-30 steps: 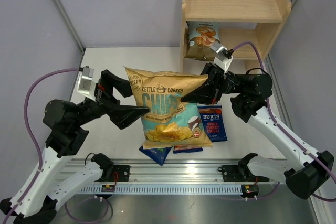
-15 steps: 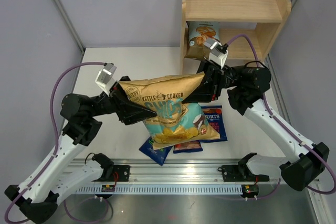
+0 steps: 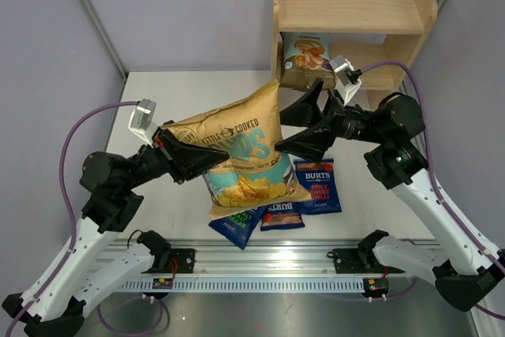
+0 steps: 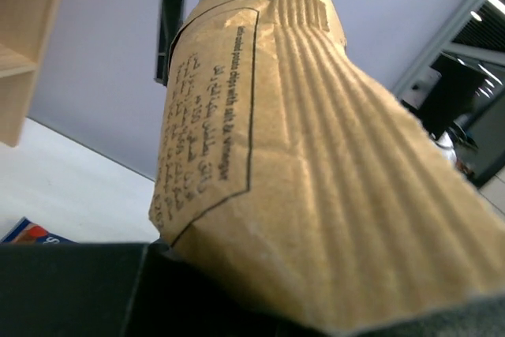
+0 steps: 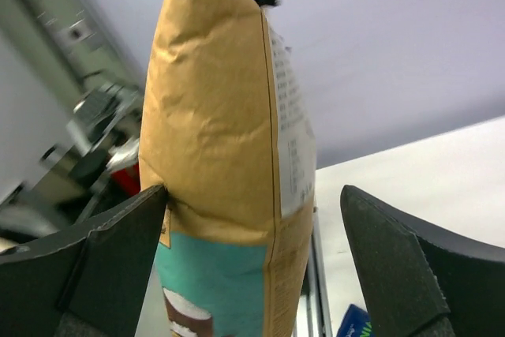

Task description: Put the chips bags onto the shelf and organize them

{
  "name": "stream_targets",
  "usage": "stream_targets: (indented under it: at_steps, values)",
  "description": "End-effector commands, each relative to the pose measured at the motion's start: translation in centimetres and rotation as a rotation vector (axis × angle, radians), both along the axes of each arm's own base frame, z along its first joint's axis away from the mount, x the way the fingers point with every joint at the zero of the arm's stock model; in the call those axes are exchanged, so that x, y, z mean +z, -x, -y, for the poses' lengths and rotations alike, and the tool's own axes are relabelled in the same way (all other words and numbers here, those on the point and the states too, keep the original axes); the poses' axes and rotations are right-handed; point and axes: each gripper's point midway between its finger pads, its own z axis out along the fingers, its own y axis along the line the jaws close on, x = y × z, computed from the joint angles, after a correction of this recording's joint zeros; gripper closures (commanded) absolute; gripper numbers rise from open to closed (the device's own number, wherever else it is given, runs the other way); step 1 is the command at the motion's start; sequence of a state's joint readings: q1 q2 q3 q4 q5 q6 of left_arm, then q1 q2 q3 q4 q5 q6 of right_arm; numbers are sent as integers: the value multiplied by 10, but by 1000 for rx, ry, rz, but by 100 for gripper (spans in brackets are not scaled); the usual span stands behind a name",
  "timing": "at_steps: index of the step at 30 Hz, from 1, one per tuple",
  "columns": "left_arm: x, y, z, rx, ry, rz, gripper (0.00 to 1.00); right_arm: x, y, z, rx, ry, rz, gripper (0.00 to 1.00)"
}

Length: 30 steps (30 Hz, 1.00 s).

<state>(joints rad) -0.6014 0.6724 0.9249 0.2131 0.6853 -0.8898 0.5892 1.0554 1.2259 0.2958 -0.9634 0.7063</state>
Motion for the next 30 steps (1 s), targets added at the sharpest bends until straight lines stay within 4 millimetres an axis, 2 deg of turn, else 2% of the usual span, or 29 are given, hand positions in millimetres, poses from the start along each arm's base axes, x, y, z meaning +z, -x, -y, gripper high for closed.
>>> stream_targets:
  at_steps: [1, 2, 3, 4, 5, 6, 7, 8, 9, 10, 11, 12, 15, 16, 17, 19, 20, 22, 23, 25, 30]
  values:
    - [21, -25, -17, 194, 93, -25, 92, -7, -39, 14, -325, 43, -52, 0]
    - [25, -29, -24, 241, 118, -39, 92, -6, -50, 25, -440, 29, -94, 0]
    - [29, -31, -27, 263, 134, -49, 92, -21, -57, 30, -497, 53, -158, 1]
    - [30, -34, -30, 286, 147, -62, 92, -25, -62, 38, -552, 43, -192, 1]
    - [32, -41, -36, 332, 177, -83, 91, -19, -59, 50, -606, 1, -195, 1]
    - [33, -43, -39, 343, 202, -111, 91, -30, -60, 52, -614, -9, -193, 1]
    - [33, -47, -42, 361, 225, -126, 91, -30, -56, 55, -613, -35, -191, 1]
    - [40, -51, -47, 385, 271, -129, 90, -14, -42, 62, -590, -123, -167, 0]
    - [41, -54, -47, 385, 300, -163, 90, -30, -43, 60, -580, -123, -196, 0]
    - [39, -59, -48, 394, 317, -180, 90, -32, -39, 61, -563, -143, -209, 1]
    - [46, -61, -51, 398, 361, -176, 90, -22, -26, 65, -523, -198, -199, 0]
    - [46, -65, -49, 385, 387, -208, 90, -36, -25, 61, -500, -190, -215, 1]
    - [46, -78, -48, 368, 489, -252, 90, -39, -10, 55, -387, -240, -260, 1]
    - [59, -74, -53, 345, 559, -216, 90, -39, -4, 53, -340, -251, -270, 1]
    - [53, -80, -50, 342, 570, -229, 90, -32, -2, 52, -291, -301, -315, 1]
    - [55, -88, -48, 324, 621, -253, 90, -46, -10, 43, -239, -309, -433, 1]
    - [52, -92, -47, 321, 637, -263, 91, -41, -9, 42, -218, -340, -413, 1]
    - [57, -94, -50, 313, 702, -265, 92, -47, -15, 38, -218, -344, -430, 0]
    - [52, -99, -45, 313, 704, -286, 93, -49, -20, 36, -226, -350, -431, 1]
    - [54, -102, -47, 316, 745, -287, 93, -51, -27, 34, -249, -367, -437, 1]
    - [48, -106, -31, 271, 757, -321, 94, -49, -38, 31, -288, -397, -424, 0]
